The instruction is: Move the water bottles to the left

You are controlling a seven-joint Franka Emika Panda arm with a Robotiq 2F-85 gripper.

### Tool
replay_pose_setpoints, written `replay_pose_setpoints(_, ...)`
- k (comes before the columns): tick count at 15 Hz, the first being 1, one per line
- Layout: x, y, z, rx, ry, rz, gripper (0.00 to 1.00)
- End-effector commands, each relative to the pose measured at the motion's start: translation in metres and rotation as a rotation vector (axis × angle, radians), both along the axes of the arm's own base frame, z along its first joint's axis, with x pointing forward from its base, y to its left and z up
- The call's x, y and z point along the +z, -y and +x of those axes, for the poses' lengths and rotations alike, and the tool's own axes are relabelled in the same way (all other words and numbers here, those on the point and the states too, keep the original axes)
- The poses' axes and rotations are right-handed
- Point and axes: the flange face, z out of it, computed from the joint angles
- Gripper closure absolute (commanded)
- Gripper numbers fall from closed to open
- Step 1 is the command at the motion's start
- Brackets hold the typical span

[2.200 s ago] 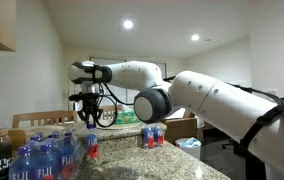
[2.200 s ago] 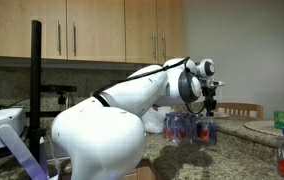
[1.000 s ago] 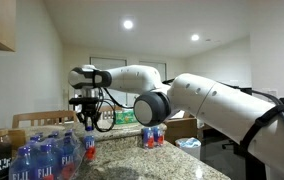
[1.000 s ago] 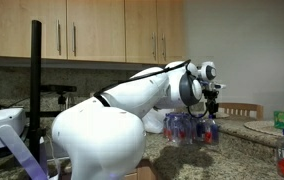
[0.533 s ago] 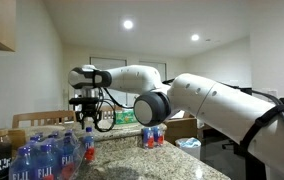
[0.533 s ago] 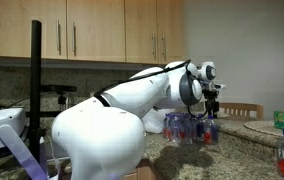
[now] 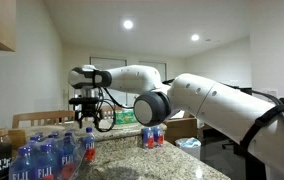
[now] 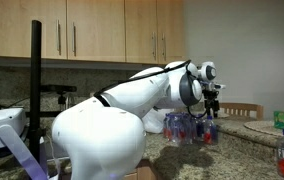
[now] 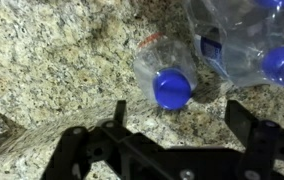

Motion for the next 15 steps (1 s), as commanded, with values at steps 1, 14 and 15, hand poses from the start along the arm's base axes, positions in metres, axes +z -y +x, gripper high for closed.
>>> replay_pose_setpoints(1,0.007,0.008,-0.005,0.041,-0.039,0.033,0.00)
replay_pose_setpoints(14,0.045,0.071,-0.025,0.208,-0.132,0.054,0.00)
replay_pose_setpoints(15,0.045,0.081,-0.025,0.221,-0.135,0.057,0.00)
